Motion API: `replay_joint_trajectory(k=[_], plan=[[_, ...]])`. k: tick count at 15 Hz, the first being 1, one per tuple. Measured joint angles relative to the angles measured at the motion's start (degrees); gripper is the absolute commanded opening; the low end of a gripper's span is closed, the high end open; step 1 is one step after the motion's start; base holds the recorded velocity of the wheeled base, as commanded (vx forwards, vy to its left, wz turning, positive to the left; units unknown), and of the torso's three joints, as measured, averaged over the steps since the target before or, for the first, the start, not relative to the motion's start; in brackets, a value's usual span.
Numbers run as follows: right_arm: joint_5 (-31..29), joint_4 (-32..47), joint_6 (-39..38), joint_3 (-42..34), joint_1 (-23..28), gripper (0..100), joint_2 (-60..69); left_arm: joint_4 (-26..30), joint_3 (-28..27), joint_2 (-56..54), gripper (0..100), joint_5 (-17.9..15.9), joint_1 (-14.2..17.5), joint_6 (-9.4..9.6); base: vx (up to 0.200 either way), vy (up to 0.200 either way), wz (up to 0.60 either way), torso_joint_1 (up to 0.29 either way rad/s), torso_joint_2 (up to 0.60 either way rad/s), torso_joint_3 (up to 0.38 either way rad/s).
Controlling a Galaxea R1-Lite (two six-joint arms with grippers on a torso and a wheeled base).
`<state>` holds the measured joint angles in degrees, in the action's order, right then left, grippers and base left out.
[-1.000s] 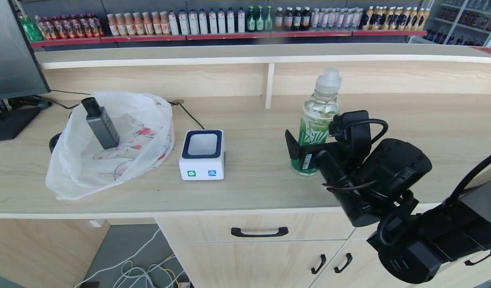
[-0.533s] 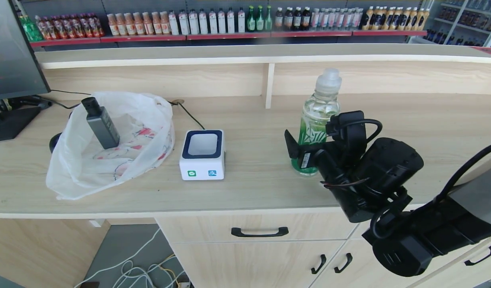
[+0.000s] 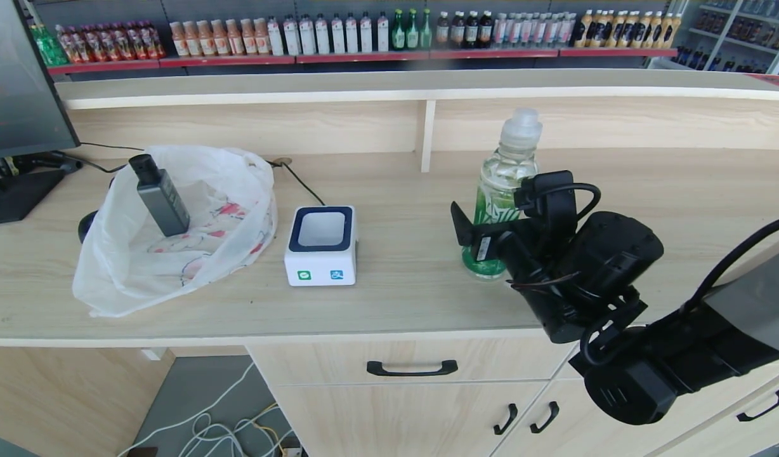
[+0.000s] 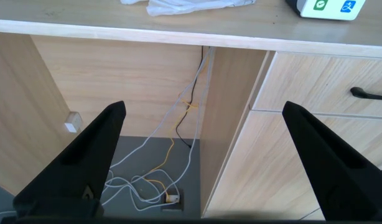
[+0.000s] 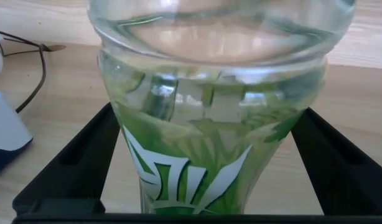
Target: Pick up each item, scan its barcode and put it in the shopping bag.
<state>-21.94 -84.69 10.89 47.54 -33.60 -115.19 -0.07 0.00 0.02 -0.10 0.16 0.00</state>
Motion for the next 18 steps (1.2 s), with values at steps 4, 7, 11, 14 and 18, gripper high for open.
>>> replay_joint_trajectory(k=[4,7,11,14,18], plan=[[0.33,1.21,0.0,1.35,0.11,100,-0.07,0.0,0.0,0.0,100,0.0,0.0,0.0,0.0,0.0,0.0,0.0,0.0,0.0],[0.33,2.57,0.0,2.95,0.13,100,-0.09,0.0,0.0,0.0,100,0.0,0.0,0.0,0.0,0.0,0.0,0.0,0.0,0.0],[0.33,2.74,-0.07,3.63,0.13,0,-0.09,0.0,0.0,0.0,100,0.0,0.0,0.0,0.0,0.0,0.0,0.0,0.0,0.0],[0.33,2.79,-0.13,3.96,0.11,0,-0.09,0.0,0.0,0.0,100,0.0,0.0,0.0,0.0,0.0,0.0,0.0,0.0,0.0],[0.33,2.36,-0.18,4.16,0.13,0,0.13,0.0,0.0,0.0,100,0.0,0.02,0.0,0.0,0.0,0.0,0.0,0.0,0.0]])
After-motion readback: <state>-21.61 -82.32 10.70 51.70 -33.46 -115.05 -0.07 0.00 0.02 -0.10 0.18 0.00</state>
